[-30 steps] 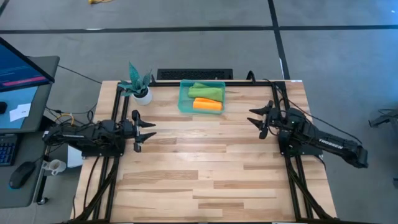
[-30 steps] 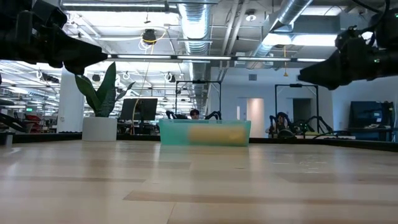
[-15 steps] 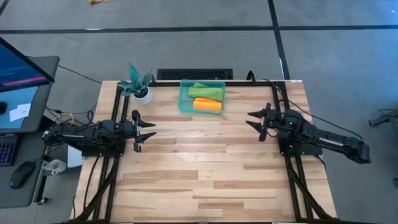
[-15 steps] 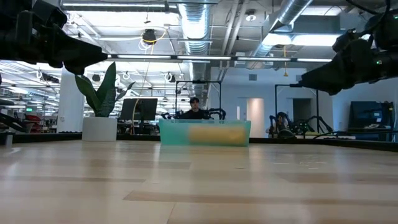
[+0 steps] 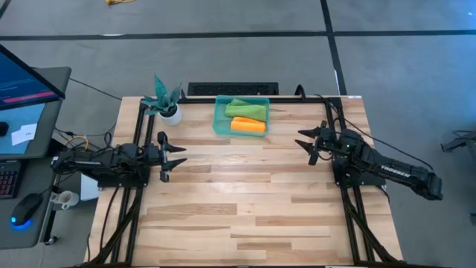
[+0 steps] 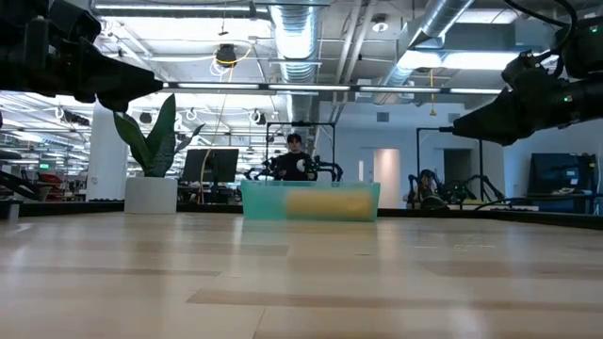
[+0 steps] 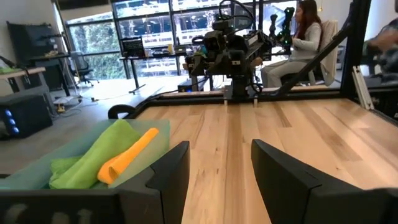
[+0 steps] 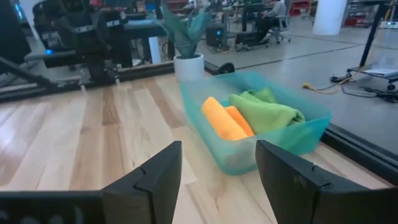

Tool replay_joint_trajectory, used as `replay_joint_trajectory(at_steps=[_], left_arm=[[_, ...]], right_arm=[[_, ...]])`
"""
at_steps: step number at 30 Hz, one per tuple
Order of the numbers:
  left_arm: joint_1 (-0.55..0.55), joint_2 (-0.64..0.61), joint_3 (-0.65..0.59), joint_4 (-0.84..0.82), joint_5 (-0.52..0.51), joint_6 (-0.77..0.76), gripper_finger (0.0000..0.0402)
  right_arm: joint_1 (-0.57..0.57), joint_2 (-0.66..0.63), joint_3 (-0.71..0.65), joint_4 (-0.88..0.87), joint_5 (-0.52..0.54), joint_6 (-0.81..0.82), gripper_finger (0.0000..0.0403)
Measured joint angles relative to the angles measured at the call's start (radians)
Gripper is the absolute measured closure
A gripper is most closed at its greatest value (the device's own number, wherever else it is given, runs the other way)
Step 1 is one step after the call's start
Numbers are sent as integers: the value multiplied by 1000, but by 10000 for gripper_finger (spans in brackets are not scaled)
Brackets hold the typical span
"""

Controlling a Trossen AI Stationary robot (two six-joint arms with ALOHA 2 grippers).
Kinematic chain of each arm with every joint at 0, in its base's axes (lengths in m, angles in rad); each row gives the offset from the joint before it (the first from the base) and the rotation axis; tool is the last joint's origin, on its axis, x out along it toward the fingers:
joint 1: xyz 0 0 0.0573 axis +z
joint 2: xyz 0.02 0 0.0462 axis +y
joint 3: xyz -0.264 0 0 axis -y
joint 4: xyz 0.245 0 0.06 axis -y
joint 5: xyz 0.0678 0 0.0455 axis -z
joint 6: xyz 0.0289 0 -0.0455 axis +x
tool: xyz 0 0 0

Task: Roll microfiber towels into tight, uniform cylinder then place into a basket
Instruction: Return to Home Position

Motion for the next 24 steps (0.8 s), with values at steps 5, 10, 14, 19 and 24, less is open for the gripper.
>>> replay_joint_trajectory(at_steps=[5, 10, 14, 19, 24], left_arm=[[0, 0, 0, 0, 0, 15, 237], [0, 0, 0, 0, 0, 12, 237], [0, 0, 0, 0, 0, 13, 237], [0, 0, 0, 0, 0, 5, 237], [0, 0, 0, -1, 0, 11, 237]], right_arm=[[-15, -31, 0, 0, -5, 49, 177], [14, -77, 0, 1, -7, 62, 177], [59, -127, 0, 14, -7, 66, 177], [128, -188, 0, 99, -8, 17, 177], [152, -187, 0, 45, -3, 3, 177]])
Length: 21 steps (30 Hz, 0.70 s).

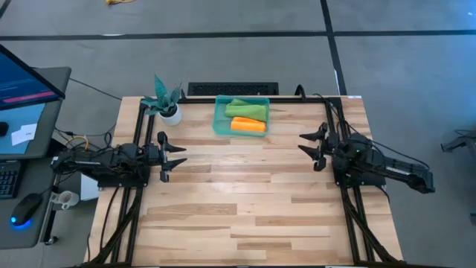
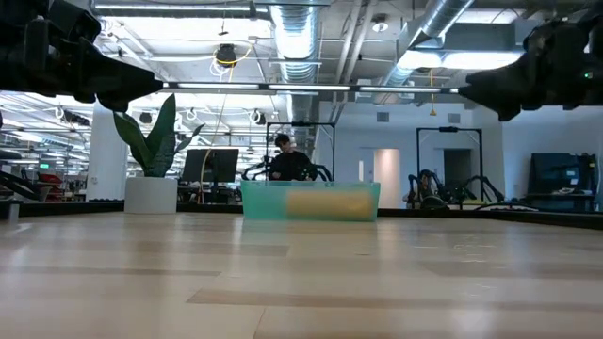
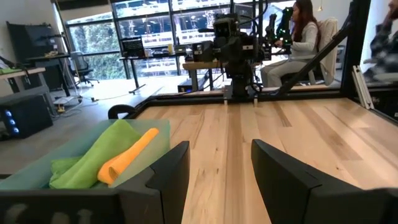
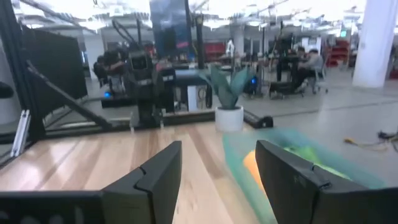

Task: Roll microfiber towels into tight, uniform cylinder then place into a basket
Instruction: Return to Home Position

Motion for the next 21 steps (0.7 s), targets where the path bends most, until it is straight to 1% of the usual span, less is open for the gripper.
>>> replay_joint_trajectory(at_steps=[5, 10, 21], left_arm=[[0, 0, 0, 0, 0, -10, 237], [0, 0, 0, 0, 0, -11, 237], [0, 0, 0, 0, 0, -12, 237]], right_arm=[[-1, 0, 0, -54, 7, 3, 177], [-20, 0, 0, -64, 38, 3, 177], [-27, 0, 0, -63, 40, 3, 177]])
